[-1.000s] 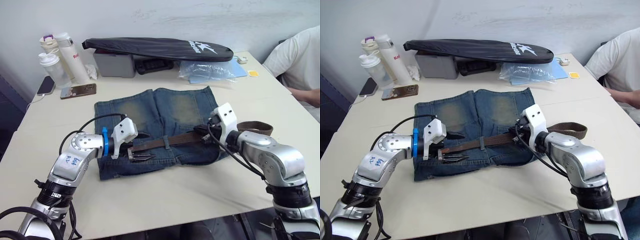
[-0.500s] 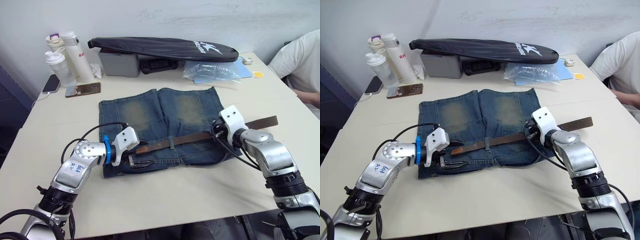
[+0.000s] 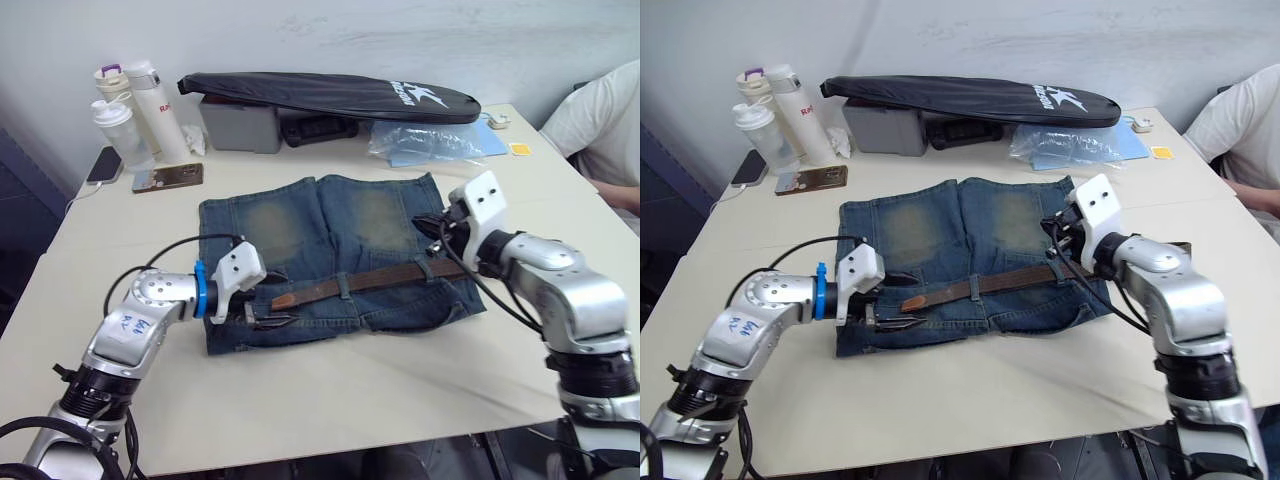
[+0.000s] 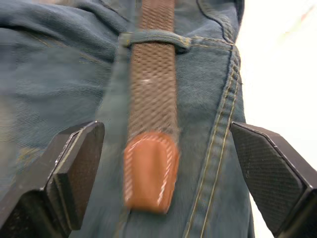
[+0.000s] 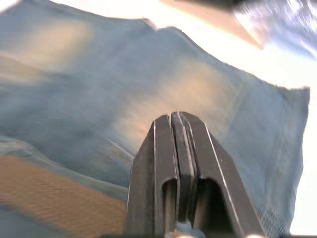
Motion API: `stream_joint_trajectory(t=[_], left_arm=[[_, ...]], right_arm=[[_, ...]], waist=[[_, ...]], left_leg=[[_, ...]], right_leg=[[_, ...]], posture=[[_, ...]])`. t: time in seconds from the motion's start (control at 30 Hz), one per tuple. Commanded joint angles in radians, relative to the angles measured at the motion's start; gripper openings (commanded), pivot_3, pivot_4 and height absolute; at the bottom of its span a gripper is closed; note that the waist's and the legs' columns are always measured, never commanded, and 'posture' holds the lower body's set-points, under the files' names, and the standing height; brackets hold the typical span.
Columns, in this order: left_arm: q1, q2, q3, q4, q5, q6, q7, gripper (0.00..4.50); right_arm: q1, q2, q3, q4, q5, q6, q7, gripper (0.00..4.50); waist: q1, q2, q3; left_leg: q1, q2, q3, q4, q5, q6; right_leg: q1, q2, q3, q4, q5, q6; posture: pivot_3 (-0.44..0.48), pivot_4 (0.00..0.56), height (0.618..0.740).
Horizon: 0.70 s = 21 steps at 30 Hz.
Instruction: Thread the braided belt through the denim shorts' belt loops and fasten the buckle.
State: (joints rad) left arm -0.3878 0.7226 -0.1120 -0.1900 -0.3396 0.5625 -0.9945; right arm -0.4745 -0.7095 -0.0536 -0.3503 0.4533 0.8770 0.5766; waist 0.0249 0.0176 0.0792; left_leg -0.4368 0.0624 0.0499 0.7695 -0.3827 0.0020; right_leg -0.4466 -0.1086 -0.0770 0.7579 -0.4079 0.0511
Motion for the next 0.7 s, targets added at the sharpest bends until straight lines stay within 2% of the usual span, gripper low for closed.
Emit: stream_joint_trajectory(t=[0.03,0.07,0.17,0.27,0.33,0.37,0.53,0.67,0.7], left_arm=[[-0.037,0.033,0.031,-0.029,-0.032,-0.008,-0.056,4.44],[-0.046,0.037,0.032,-0.022,-0.033,-0.011,-0.064,4.50],[-0.074,0.039,0.028,-0.002,-0.027,-0.018,-0.079,4.50],[-0.109,0.034,0.017,0.025,-0.016,-0.028,-0.093,4.50],[-0.117,0.030,0.013,0.034,-0.012,-0.031,-0.097,4.50],[-0.120,0.031,0.005,0.039,0.001,-0.046,-0.099,4.50],[-0.126,0.026,-0.011,0.057,0.017,-0.073,-0.103,4.50],[-0.127,0.028,-0.011,0.066,0.025,-0.085,-0.105,4.50],[-0.128,0.028,-0.011,0.067,0.026,-0.086,-0.104,4.50]], right_arm=[[0.075,-0.115,-0.007,-0.144,0.069,0.072,0.116,0.00],[0.098,-0.148,-0.001,-0.170,0.074,0.078,0.140,0.64],[0.147,-0.191,0.001,-0.213,0.097,0.073,0.185,1.65],[0.219,-0.284,0.097,-0.208,-0.045,-0.068,0.221,2.90],[0.235,-0.304,0.131,-0.185,-0.110,-0.135,0.215,4.11],[0.241,-0.301,0.143,-0.163,-0.118,-0.147,0.222,4.41],[0.247,-0.288,0.206,-0.056,-0.182,-0.216,0.261,4.41],[0.239,-0.251,0.217,0.020,-0.192,-0.179,0.255,4.41],[0.237,-0.241,0.215,0.037,-0.197,-0.178,0.250,4.17]], waist=[[0.003,0.000,0.000],[0.004,0.001,0.000],[0.002,0.000,0.001],[0.000,0.000,0.001],[0.000,0.000,0.001],[0.000,0.000,0.001],[0.000,0.000,0.001],[0.001,0.000,0.001],[0.001,0.000,0.001]], left_leg=[[0.000,0.000,0.000,0.000,0.000,0.000],[-0.001,0.000,0.000,0.000,0.000,0.000],[-0.002,-0.001,0.002,-0.002,0.000,0.001],[0.000,-0.002,0.002,-0.002,0.001,0.003],[0.000,-0.003,0.002,-0.003,0.001,0.003],[0.000,-0.003,0.002,-0.003,0.001,0.003],[0.001,-0.001,0.003,-0.001,0.003,0.004],[0.000,0.000,0.003,0.000,0.003,0.003],[0.000,0.000,0.003,0.000,0.003,0.003]], right_leg=[[0.001,0.000,-0.001,-0.001,0.000,0.000],[0.001,-0.002,-0.001,-0.002,0.000,-0.001],[0.004,-0.002,-0.003,-0.008,0.000,-0.001],[0.005,-0.003,-0.004,-0.012,0.000,0.000],[0.008,-0.003,-0.004,-0.013,0.000,0.000],[0.008,-0.003,-0.004,-0.014,0.000,0.000],[0.006,-0.002,-0.003,-0.010,0.001,0.001],[0.005,-0.002,-0.003,-0.008,0.001,0.001],[0.005,-0.003,-0.003,-0.008,0.001,0.001]], posture=[[0.000,0.150,0.622],[0.000,0.150,0.622],[0.000,0.150,0.622],[0.000,0.150,0.622],[0.000,0.150,0.622],[0.000,0.150,0.622],[0.000,0.150,0.622],[0.000,0.150,0.622],[0.000,0.150,0.622]])
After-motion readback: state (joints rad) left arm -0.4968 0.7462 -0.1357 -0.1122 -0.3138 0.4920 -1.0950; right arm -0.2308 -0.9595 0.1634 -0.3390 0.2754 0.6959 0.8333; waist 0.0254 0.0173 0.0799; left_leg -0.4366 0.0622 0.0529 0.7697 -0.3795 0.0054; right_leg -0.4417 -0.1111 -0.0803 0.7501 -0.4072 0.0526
